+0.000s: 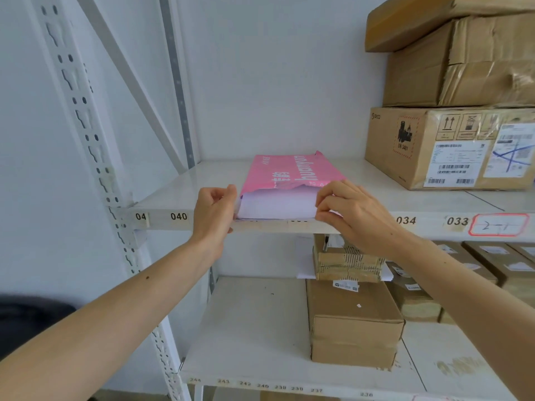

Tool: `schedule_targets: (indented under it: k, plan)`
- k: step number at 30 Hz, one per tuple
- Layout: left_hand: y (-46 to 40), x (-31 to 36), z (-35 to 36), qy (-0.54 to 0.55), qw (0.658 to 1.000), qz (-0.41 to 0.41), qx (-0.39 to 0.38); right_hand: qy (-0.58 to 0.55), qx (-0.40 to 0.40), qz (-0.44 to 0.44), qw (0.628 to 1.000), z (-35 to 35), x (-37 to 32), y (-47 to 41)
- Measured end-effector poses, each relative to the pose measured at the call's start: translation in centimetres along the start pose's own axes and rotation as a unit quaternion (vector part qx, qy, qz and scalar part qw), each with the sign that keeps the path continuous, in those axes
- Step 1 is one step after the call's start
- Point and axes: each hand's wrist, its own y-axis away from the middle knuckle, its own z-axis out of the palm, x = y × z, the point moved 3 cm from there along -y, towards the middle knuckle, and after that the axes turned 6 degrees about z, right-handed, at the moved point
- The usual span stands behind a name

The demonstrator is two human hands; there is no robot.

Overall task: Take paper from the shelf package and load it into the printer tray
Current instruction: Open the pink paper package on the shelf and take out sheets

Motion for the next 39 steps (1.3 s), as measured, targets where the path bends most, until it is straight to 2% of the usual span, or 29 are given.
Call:
schedule_targets:
  k: [3,5,7,10,13,16,19,22,24,26,28,33,39]
  plan:
    - [1.9,0.0,-0.7,0.044,0.987,-0.131,-0.079,-0.007,0.003,0.011,1.000,-0.8,-1.8,2.0]
    - [3.0,0.0,-0.6,0.106,0.958,-0.213,-0.160,-0.021,-0.003,0.029,0.999,-1.1,-2.7,3.0]
    - [3.7,-0.1,-0.5,0.167,0.929,-0.260,-0.203,-0.032,-0.015,0.039,0.999,-1.4,-3.6,3.7]
    - [4.4,0.0,-0.5,0.196,0.919,-0.271,-0.208,-0.037,-0.034,0.044,0.998,-1.8,-4.6,4.8]
    - [5.2,-0.1,-0.7,0.145,0.935,-0.256,-0.200,-0.051,-0.066,0.045,0.996,-2.4,-5.1,5.6]
    - [5.9,-0.3,-1.1,0.089,0.951,-0.225,-0.190,-0.136,-0.100,0.173,0.970,-2.7,-4.6,6.3]
    - [6.5,-0.4,-1.4,0.061,0.956,-0.212,-0.194,-0.218,-0.057,0.386,0.895,-2.7,-3.7,6.5]
    - [7.4,-0.3,-1.8,0.041,0.957,-0.212,-0.194,-0.281,-0.070,0.555,0.779,-2.3,-2.5,6.8]
    - [8.0,-0.3,-2.1,0.040,0.957,-0.216,-0.191,-0.415,-0.081,0.587,0.690,-1.7,-2.0,7.0]
    - [8.7,-0.4,-2.3,0.037,0.956,-0.221,-0.192,-0.491,-0.094,0.589,0.636,-1.5,-2.4,7.4]
    - [9.4,-0.4,-2.4,0.028,0.955,-0.224,-0.190,-0.472,-0.116,0.597,0.638,-1.5,-3.0,8.0]
    - [11.4,-0.1,-3.3,0.009,0.945,-0.261,-0.197,-0.389,-0.141,0.599,0.686,-2.3,-4.5,9.1]
    - [13.4,0.3,-3.8,0.022,0.948,-0.265,-0.176,-0.358,-0.134,0.577,0.721,-3.5,-6.1,10.8]
